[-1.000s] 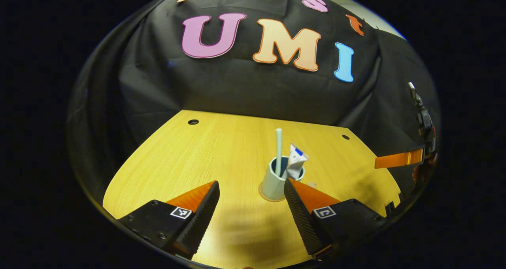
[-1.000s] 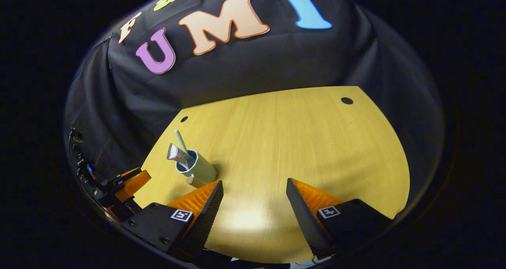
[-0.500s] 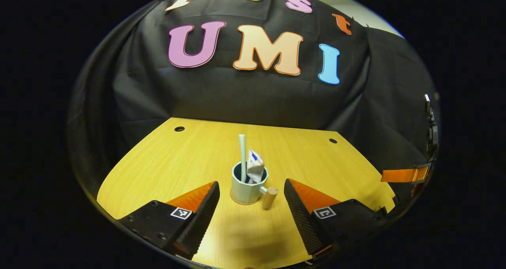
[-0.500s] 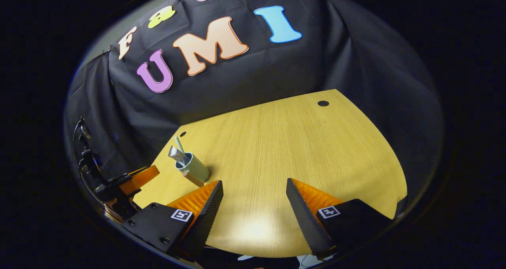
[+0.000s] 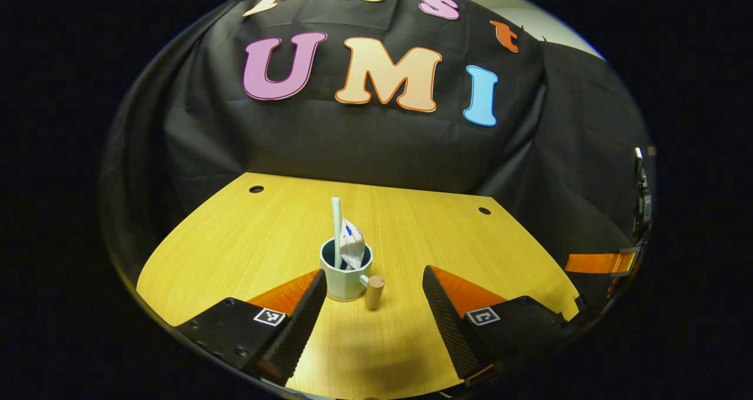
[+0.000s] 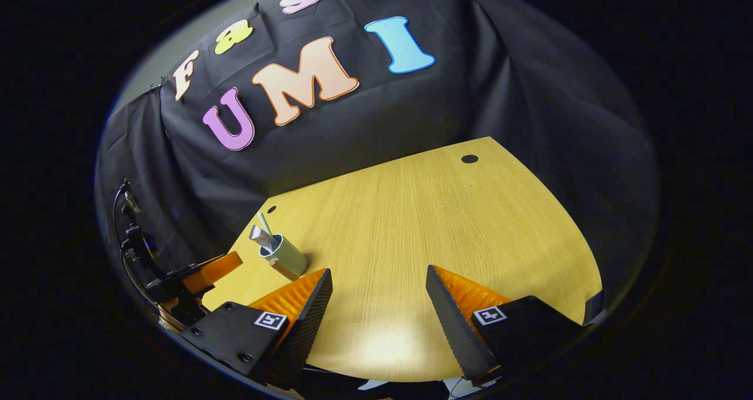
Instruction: Put the toothbrush and toothpaste on the desktop into the cup, then pick up the cup and place it on the coaster on the desktop.
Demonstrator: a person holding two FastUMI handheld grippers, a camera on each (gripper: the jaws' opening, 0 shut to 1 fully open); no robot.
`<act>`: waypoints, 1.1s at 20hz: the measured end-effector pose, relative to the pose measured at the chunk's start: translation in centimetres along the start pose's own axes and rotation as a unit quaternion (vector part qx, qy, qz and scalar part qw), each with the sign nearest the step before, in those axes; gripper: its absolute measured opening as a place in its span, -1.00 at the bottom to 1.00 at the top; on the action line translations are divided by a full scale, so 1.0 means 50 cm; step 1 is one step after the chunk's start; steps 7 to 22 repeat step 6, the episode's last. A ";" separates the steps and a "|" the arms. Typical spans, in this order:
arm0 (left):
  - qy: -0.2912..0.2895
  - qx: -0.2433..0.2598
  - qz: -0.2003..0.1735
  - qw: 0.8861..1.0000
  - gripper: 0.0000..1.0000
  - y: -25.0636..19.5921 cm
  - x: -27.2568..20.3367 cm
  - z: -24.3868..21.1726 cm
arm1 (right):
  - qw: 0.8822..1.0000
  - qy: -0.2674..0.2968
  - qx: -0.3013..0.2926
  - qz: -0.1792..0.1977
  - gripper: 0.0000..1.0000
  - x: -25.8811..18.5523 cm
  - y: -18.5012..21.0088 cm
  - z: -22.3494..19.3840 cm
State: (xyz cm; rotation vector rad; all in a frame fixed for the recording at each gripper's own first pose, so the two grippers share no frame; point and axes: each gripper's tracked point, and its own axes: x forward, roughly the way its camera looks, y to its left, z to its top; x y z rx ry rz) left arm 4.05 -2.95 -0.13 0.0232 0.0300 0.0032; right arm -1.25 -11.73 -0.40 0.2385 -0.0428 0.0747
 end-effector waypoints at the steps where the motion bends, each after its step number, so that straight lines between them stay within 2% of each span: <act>1: 0.000 0.001 0.001 1.000 0.89 -0.003 0.001 0.001 | 1.000 -0.001 0.001 0.000 0.97 -0.002 -0.004 0.001; 2: 0.000 0.002 0.000 1.000 0.91 -0.006 0.002 0.000 | 1.000 0.000 0.002 0.000 0.89 -0.003 -0.008 0.000; 3: 0.001 0.003 0.000 1.000 0.89 -0.009 0.003 0.000 | 1.000 0.000 0.003 0.001 0.97 -0.004 -0.011 0.001; 22: 0.001 0.006 -0.004 1.000 0.89 -0.025 0.005 0.000 | 1.000 0.000 0.005 0.003 0.97 -0.007 -0.019 0.002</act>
